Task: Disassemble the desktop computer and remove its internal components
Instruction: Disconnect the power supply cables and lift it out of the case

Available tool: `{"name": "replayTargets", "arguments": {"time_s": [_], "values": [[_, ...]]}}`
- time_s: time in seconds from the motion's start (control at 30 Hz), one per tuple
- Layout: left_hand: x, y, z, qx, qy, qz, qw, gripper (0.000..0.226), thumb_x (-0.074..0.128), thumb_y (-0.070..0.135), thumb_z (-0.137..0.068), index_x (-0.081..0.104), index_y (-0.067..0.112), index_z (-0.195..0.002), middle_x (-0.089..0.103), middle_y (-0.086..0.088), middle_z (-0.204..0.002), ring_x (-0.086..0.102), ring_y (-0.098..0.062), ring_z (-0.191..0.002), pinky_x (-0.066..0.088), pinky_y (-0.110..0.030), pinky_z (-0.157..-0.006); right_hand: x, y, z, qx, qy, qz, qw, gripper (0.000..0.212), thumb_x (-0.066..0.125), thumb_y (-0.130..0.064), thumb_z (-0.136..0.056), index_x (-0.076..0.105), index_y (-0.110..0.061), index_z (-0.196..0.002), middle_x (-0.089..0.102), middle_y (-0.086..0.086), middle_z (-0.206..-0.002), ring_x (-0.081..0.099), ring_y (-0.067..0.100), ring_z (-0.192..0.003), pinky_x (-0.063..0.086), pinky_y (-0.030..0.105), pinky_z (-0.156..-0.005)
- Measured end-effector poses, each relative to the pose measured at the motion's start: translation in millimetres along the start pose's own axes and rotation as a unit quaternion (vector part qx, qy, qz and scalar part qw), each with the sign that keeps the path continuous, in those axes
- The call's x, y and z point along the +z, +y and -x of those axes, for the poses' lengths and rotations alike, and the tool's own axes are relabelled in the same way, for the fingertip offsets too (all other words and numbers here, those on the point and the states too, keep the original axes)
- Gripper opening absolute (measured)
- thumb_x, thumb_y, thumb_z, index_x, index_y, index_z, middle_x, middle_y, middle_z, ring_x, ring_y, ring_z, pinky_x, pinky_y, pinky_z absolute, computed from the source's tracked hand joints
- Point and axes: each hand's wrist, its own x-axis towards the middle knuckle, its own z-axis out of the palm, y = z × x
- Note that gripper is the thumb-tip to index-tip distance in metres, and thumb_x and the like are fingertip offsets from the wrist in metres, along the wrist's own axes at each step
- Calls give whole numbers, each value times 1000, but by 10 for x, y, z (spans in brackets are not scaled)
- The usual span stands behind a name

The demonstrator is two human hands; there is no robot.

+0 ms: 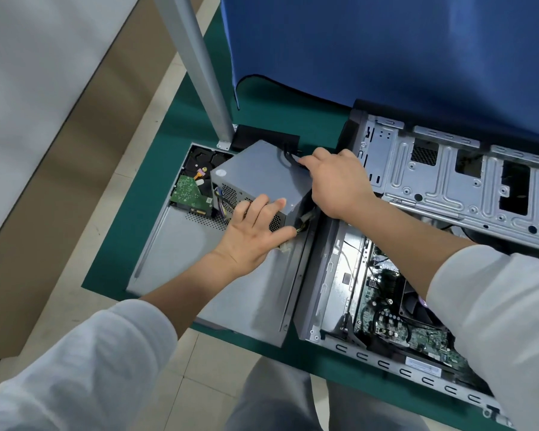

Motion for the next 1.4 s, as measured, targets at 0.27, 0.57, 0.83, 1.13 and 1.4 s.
{"name": "replayTargets", "arguments": {"time_s": [0.27,0.57,0.83,1.13,1.4], "values": [[114,56,12,-13,-29,-5,999,74,64,3,-32,47,31,-98,41,-6,-118,42,-25,-104,25,-36,-80,-132,-156,-179,80,-150,72,983,31,46,-14,-87,42,-7,-117,53,6,-95,43,23,-67,27,29,-55],[255,132,114,-16,57,-21,998,41,23,1,-82,49,30,-95,44,-3,-110,47,-21,-99,28,-31,-80,-91,-212,-360,92,-186,-50,977,26,42,-10,-90,51,-6,-115,50,13,-116,54,35,-101,38,35,-67],[435,77,81,-15,93,-39,995,46,38,2,-86,48,36,-116,42,-5,-109,47,-26,-102,34,-36,-84,-6,-166,-452,85,-176,-107,975,48,39,-1,-89,38,-9,-137,42,11,-124,55,36,-97,41,38,-69],[534,62,233,-10,59,-6,998,67,32,-10,-82,45,36,-128,42,-5,-117,46,-27,-107,36,-38,-90,19,-208,-406,62,-165,-124,976,55,41,7,-85,36,-9,-137,41,12,-124,39,27,-78,34,37,-67],[191,255,217,-388,-71,224,891,112,67,76,-53,20,33,-145,8,-15,-150,4,-37,-140,9,-54,-109,-36,-196,-334,110,-145,-103,978,57,45,11,-80,37,-5,-134,50,13,-92,44,27,-73,31,31,-49]]}}
